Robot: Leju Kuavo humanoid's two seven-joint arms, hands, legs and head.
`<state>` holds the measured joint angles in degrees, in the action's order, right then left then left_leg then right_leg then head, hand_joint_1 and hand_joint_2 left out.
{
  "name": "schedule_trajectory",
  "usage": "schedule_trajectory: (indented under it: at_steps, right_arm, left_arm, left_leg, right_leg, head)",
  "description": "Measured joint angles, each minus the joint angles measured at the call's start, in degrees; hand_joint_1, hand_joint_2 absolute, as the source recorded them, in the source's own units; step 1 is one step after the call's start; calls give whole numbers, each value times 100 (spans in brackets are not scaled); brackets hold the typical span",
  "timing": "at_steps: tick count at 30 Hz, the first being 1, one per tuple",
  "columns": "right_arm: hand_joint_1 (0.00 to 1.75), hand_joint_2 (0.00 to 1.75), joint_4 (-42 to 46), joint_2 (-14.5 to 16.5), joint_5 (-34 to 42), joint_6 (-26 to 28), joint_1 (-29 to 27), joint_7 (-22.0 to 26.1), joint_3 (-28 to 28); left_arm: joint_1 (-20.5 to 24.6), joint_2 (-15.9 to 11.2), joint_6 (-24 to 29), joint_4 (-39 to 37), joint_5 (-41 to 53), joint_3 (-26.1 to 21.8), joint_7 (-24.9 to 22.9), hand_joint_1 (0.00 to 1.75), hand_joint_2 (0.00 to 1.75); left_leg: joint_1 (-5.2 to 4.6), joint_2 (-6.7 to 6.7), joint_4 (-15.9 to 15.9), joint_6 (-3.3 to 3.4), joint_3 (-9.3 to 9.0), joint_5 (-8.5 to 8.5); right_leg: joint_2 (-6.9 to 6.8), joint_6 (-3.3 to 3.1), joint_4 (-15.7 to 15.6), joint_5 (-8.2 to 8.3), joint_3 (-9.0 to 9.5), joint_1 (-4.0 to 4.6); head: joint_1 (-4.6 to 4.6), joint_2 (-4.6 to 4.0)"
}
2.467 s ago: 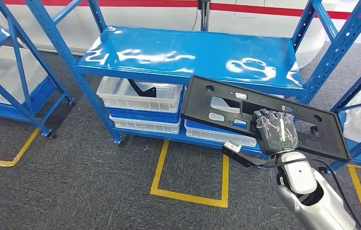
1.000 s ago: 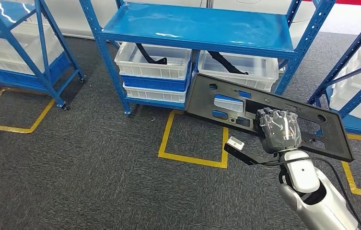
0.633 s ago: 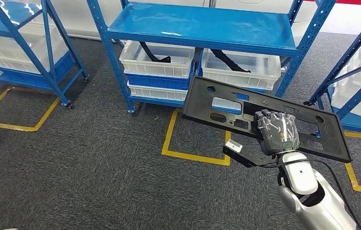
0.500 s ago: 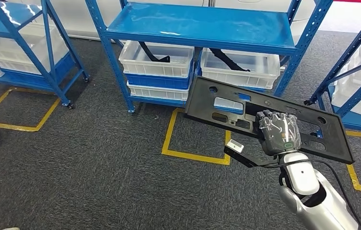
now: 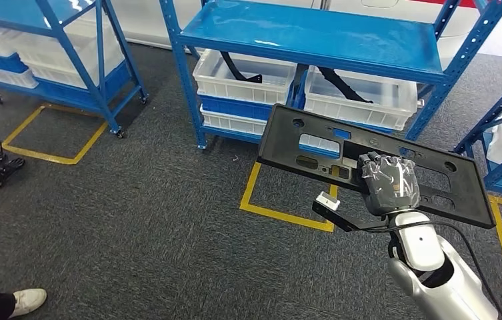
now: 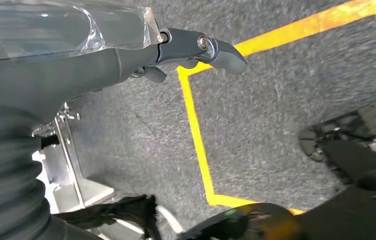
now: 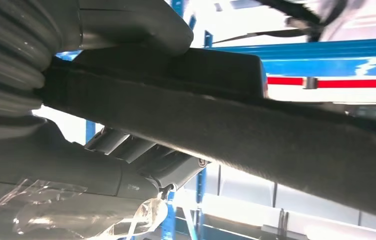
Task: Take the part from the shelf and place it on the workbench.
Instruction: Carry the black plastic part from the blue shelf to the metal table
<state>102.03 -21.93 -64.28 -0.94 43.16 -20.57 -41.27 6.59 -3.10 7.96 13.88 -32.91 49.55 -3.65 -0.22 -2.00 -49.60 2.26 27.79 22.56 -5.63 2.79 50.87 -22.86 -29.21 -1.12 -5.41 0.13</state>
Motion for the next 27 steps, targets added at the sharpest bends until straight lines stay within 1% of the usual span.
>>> schedule_trajectory:
  at_steps: [1, 2, 3, 4, 5, 6, 7, 8, 9, 10, 11, 12, 13, 14, 15, 16, 17, 18, 19, 20, 21, 22, 23, 24, 25, 26, 27]
  right_arm:
    - [175, 175, 1, 2, 0, -1, -3, 0, 0]
    - [175, 175, 2, 3, 0, -1, -6, -1, 1]
    - [175, 175, 2, -2, 0, -2, -13, -2, 2]
    - [175, 175, 3, -10, 0, -2, -24, -6, 2]
    - [175, 175, 2, -18, 0, -3, -39, -10, 3]
    - [175, 175, 2, -25, 0, -3, -59, -13, 3]
    - [175, 175, 2, -28, 0, -4, -77, -16, 3]
    - [175, 175, 2, -28, 0, -5, -91, -16, 3]
    - [175, 175, 2, -28, 0, -5, -97, -18, 4]
    - [175, 175, 2, -31, 0, -5, -97, -21, 6]
    - [175, 175, 3, -33, 0, -5, -96, -24, 9]
    - [175, 175, 3, -36, 1, -6, -97, -28, 13]
    - [175, 175, 3, -38, 1, -7, -99, -31, 15]
    - [175, 175, 3, -38, 1, -8, -102, -34, 16]
    - [175, 175, 4, -38, 1, -9, -101, -37, 16]
    - [175, 175, 6, -38, 1, -9, -97, -39, 17]
    - [175, 175, 8, -38, 1, -9, -96, -41, 17]
    - [175, 175, 10, -39, 1, -9, -95, -46, 19]
    - [175, 175, 11, -41, 2, -9, -98, -51, 20]
    - [175, 175, 11, -42, 2, -10, -104, -56, 21]
    - [175, 175, 11, -43, 2, -10, -111, -60, 22]
    - [175, 175, 11, -43, 2, -10, -117, -61, 23]
    - [175, 175, 13, -43, 2, -11, -123, -61, 23]
    - [175, 175, 16, -43, 2, -11, -126, -60, 24]
    - [175, 175, 25, -43, 2, -11, -125, -61, 26]
    - [175, 175, 34, -44, 2, -11, -125, -63, 33]
    - [175, 175, 43, -48, 2, -14, -124, -68, 42]
  left_arm:
    - [-7, 1, 0, 0, 0, 0, -3, 0, 175]
    - [-5, 1, 0, 0, 0, 0, -7, 0, 175]
    - [-1, 2, 0, 0, 1, 0, -10, 0, 175]
    - [6, 2, 2, 0, 1, 0, -11, 0, 175]
    - [7, 2, 3, 0, 1, 1, -11, 0, 175]
    - [0, 2, 4, 0, 0, 2, -11, 0, 175]
    - [-8, 2, 4, 0, 0, 3, -14, 0, 175]
    - [-14, 2, 2, 0, 0, 4, -17, 0, 175]
    - [-15, 2, 1, 0, 1, 4, -20, 0, 175]
    - [-10, 5, -1, 0, 2, 5, -23, 0, 175]
    - [-3, 8, -2, 0, 2, 5, -25, 0, 175]
    - [3, 10, 0, 0, 3, 6, -26, 0, 175]
    - [3, 13, 2, 0, 3, 7, -27, 0, 175]
    - [-1, 11, 4, 0, 3, 7, -29, 0, 175]
    - [-13, 10, 6, 0, 4, 8, -30, 0, 175]
    - [-23, 9, 4, 0, 4, 10, -31, 0, 175]
    - [-26, 10, 4, 0, 5, 14, -32, 0, 175]
    - [-25, 11, 4, 0, 7, 20, -33, 0, 175]
    - [-18, 14, 3, 0, 9, 28, -33, 0, 175]
    - [-14, 16, 4, 0, 10, 39, -33, 0, 175]
    - [-14, 16, 4, 0, 11, 53, -33, 0, 175]
    - [-16, 17, 4, 0, 12, 69, -34, 0, 175]
    - [-17, 16, 4, 0, 13, 83, -35, 0, 175]
    - [-17, 16, 4, 0, 16, 93, -36, 0, 175]
    - [-14, 15, 4, 0, 19, 99, -37, 0, 175]
    - [-9, 15, 4, 0, 22, 103, -40, 0, 175]
    - [-4, 15, 4, 0, 24, 107, -42, 0, 175]
  left_leg:
    - [4, 51, 10, 46, 11, -32]
    - [9, 101, 20, 91, 24, -66]
    - [12, 155, 24, 127, 43, -93]
    - [4, 216, 22, 152, 66, -111]
    - [-7, 277, 21, 167, 83, -123]
    - [-18, 343, 19, 173, 94, -132]
    - [-26, 411, 16, 172, 97, -138]
    - [-30, 480, 14, 166, 95, -144]
    - [-32, 551, 11, 158, 90, -149]
    - [-39, 617, 7, 144, 90, -153]
    - [-49, 679, -5, 130, 99, -156]
    - [-55, 736, -14, 108, 118, -160]
    - [-57, 791, -19, 82, 143, -169]
    - [-58, 850, -22, 55, 171, -180]
    - [-52, 857, -35, 26, 196, -176]
    - [-55, 780, -112, -7, 242, -123]
    - [-54, 653, -307, -45, 341, 0]
    - [-40, 494, -652, -85, 504, 190]
    - [-23, 371, -1114, -130, 728, 414]
    - [5, 317, -1585, -165, 959, 603]
    - [26, 298, -1925, -189, 1129, 706]
    - [40, 289, -2028, -202, 1185, 693]
    - [47, 272, -1861, -200, 1107, 570]
    - [42, 225, -1459, -183, 908, 370]
    - [19, 83, -957, -145, 648, 163]
    - [-16, -53, -516, -102, 428, -5]
    - [-49, -161, -213, -60, 283, -109]
  right_leg:
    - [83, 32, 97, -79, -44, -14]
    - [207, 56, 332, -237, -149, -26]
    - [355, 72, 717, -462, -322, -33]
    - [462, 77, 1193, -703, -540, -28]
    - [506, 78, 1639, -883, -744, -23]
    - [523, 72, 1920, -959, -877, -18]
    - [531, 59, 1948, -907, -888, -14]
    - [551, 38, 1703, -742, -766, -11]
    - [613, 11, 1269, -519, -548, -9]
    - [740, -18, 780, -315, -302, -5]
    - [846, -41, 380, -174, -106, -7]
    - [921, -58, 143, -109, 7, -3]
    - [940, -71, 48, -99, 45, 3]
    - [874, -86, 33, -94, 43, -3]
    - [808, -109, 31, -84, 37, -9]
    - [742, -137, 26, -75, 35, -22]
    - [675, -166, 18, -66, 34, -33]
    - [609, -186, 15, -63, 33, -33]
    - [542, -201, 15, -67, 29, -26]
    - [475, -208, 15, -70, 26, -19]
    - [408, -210, 16, -74, 25, -12]
    - [346, -209, 17, -79, 27, -9]
    - [290, -203, 17, -84, 32, -6]
    - [232, -193, 17, -92, 44, -4]
    - [177, -178, 17, -102, 56, -1]
    - [123, -154, 22, -118, 67, 12]
    - [71, -131, 23, -132, 77, 23]
  head:
    - [3, 0]
    - [4, 0]
    - [8, 0]
    - [9, 0]
    - [10, 0]
    - [10, 0]
    - [10, 0]
    - [10, 0]
    - [10, 0]
    - [10, 0]
    - [9, 0]
    - [9, 0]
    - [9, 0]
    - [8, 0]
    - [8, 0]
    - [5, 0]
    - [3, 0]
    - [2, 0]
    - [-1, 0]
    - [-1, 0]
    - [-1, 0]
    - [-1, 0]
    - [-1, 0]
    - [-1, 0]
    - [-2, 0]
    - [-2, 0]
    - [-2, 0]
